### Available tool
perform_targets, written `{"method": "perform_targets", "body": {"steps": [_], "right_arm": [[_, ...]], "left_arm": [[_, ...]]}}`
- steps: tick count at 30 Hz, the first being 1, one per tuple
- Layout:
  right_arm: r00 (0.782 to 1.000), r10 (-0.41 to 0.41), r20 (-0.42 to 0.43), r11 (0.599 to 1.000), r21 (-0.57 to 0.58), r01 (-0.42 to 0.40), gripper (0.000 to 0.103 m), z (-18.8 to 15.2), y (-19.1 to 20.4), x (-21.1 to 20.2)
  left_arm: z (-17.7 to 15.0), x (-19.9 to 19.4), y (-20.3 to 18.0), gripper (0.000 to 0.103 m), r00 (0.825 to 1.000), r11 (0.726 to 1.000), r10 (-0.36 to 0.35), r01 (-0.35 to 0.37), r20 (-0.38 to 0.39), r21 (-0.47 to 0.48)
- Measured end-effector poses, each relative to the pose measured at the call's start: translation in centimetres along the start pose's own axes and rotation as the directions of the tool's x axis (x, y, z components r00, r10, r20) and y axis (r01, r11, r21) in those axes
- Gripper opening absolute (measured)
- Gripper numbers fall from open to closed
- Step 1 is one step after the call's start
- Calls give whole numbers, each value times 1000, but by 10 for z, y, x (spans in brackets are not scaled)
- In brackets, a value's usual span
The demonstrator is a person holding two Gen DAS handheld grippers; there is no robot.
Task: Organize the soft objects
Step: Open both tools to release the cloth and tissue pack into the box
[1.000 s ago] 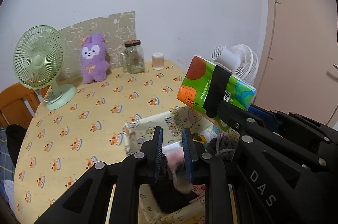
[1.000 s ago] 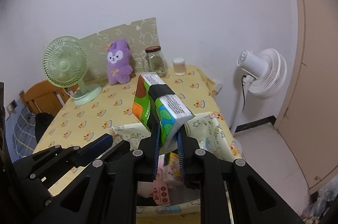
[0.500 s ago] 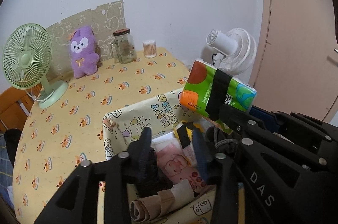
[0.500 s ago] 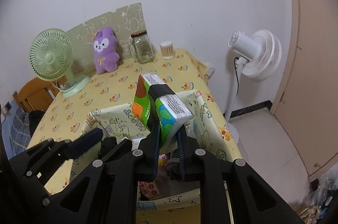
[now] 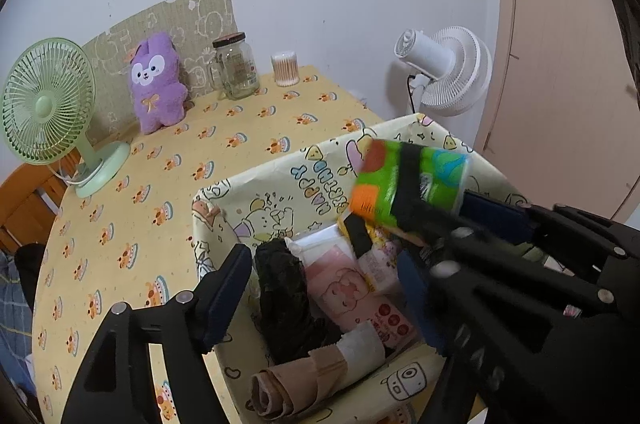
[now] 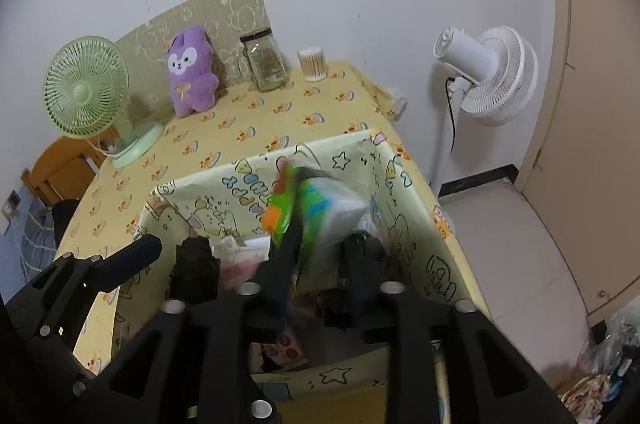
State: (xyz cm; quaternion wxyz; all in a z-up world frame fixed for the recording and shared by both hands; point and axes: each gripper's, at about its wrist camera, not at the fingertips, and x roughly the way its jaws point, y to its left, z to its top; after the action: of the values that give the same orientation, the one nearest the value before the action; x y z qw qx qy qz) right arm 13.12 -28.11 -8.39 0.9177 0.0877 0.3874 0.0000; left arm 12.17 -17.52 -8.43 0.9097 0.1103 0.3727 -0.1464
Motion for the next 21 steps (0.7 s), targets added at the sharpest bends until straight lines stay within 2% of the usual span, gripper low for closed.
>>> {"method": "perform_targets", "body": {"steps": [2,3,5,15,19,21], "right_arm": [[999,-30,12,999,11,30,81,-2,0,-2],[999,-36,35,999,5,35,84,-3,1,-5],[997,-46,59,999,2,46,86,-4,3,-10],[996,-59,73,998,13,59,88,-6,10,-26],[992,-84,94,996,7,84,98,-7,15,-37],[990,-94,103,996,13,93,99,-7,17,-41]], "left_arm": [[-1,0,1,81,1000,1000,7,-7,0,1],[-1,-1,1,82,1000,1000,0,0,5,0],[-2,-3,2,86,1000,1000,-7,7,12,-2],[-2,-20,6,94,999,1000,2,-2,37,-2],[-3,-29,9,96,999,1000,5,-4,48,-12],[-3,-34,10,99,998,1000,9,-8,55,-17]]}}
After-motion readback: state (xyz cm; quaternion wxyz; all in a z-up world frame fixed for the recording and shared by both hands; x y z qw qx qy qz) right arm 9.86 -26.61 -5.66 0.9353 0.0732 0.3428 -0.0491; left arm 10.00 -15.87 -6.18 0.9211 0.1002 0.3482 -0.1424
